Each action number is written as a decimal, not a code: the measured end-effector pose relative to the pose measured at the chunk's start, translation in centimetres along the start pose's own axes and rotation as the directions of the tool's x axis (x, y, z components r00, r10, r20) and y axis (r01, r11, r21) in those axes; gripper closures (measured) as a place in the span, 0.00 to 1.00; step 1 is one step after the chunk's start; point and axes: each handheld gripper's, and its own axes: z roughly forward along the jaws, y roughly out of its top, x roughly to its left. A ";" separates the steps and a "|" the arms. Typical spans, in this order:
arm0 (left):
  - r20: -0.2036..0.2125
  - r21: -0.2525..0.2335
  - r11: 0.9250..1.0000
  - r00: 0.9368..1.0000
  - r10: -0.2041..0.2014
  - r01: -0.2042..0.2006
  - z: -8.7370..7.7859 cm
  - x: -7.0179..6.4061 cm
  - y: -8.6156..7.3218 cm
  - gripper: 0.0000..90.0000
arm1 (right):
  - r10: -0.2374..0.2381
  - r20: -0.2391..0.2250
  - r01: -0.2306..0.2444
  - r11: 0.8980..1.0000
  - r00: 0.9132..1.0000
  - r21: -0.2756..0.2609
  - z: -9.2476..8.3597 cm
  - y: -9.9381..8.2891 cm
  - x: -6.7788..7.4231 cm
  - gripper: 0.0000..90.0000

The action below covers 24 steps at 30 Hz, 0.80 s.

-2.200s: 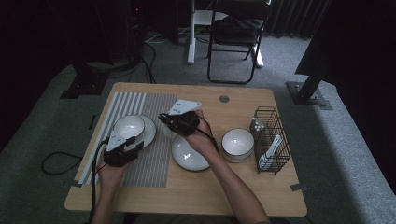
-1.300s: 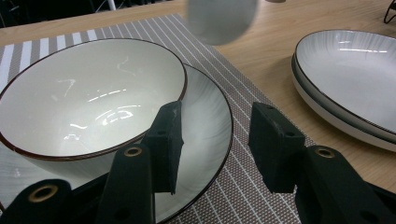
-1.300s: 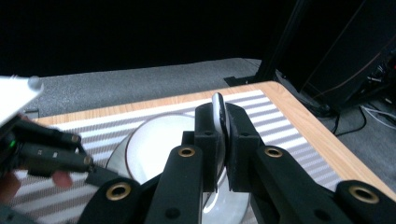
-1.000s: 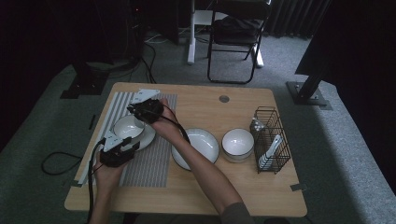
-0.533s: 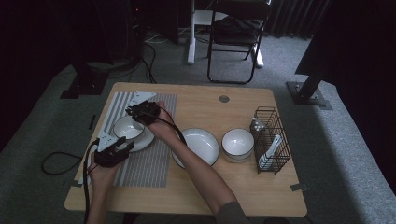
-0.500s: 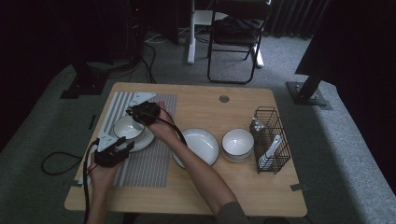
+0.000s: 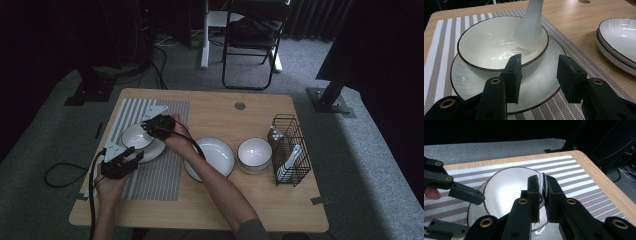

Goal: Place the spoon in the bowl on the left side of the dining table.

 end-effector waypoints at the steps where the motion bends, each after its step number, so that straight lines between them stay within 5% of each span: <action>1: 0.000 -0.001 1.000 1.000 -0.001 0.001 0.0 0.0 0.0 0.62 | -0.011 0.002 0.011 1.000 1.000 0.006 -0.1 -0.1 0.1 0.93; 5: 0.004 -0.004 1.000 1.000 -0.007 0.007 0.0 0.1 0.0 0.62 | -0.045 0.007 0.044 0.998 0.999 0.039 -0.2 -0.9 0.3 0.93; 24: 0.010 0.009 1.000 1.000 -0.010 0.010 0.2 0.0 -0.1 0.62 | -0.031 -0.007 0.031 0.997 0.999 0.073 -0.7 -3.5 0.2 0.92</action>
